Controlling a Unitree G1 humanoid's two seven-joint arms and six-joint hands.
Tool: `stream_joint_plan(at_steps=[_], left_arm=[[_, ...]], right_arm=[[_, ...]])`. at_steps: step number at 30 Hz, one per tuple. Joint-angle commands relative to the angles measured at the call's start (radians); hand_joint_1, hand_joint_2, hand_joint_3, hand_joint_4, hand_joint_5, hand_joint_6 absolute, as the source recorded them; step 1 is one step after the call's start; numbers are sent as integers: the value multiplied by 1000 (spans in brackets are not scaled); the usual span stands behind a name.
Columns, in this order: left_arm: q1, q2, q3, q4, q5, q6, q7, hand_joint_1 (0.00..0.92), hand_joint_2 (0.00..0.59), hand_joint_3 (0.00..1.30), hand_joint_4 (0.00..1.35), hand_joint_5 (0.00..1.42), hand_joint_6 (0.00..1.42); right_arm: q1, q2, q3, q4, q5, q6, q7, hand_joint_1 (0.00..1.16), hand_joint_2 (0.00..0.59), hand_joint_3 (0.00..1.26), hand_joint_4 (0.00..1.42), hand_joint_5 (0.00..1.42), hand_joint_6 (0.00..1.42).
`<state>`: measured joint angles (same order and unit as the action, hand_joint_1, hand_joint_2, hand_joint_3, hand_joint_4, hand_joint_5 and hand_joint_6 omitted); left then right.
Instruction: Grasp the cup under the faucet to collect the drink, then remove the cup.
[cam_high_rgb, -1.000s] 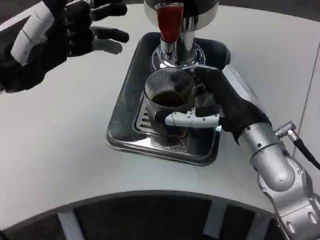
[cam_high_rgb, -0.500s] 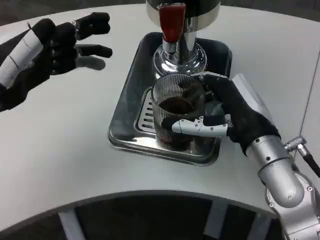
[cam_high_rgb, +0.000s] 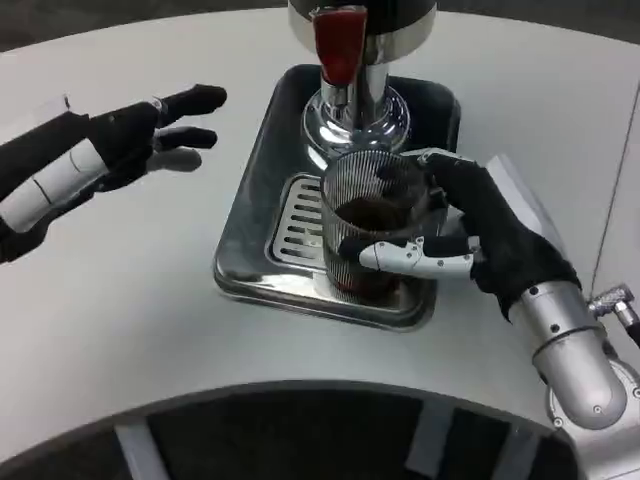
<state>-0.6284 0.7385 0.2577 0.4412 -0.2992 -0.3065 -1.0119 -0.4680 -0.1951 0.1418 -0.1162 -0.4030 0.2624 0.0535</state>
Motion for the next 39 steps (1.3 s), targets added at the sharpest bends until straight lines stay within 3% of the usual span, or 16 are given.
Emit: stream_joint_plan(at_steps=[1,22,39], left_arm=[[73,17,-10,-54,34,-39,26,0,109,89,0,74,106],[278,23,-3,-228,88,-99,119,0,99,47,0,9,26],[384,15,-34,-364,152,-169,180,0,98,18,0,0,9]], right_arm=[[22,8,-10,-64,14,7,5,1011,215,873,1023,1140,1191],[153,14,2,-268,10,67,44,1019,214,873,1024,1141,1229],[280,-7,14,-424,-8,97,85,1020,214,879,1024,1151,1237]])
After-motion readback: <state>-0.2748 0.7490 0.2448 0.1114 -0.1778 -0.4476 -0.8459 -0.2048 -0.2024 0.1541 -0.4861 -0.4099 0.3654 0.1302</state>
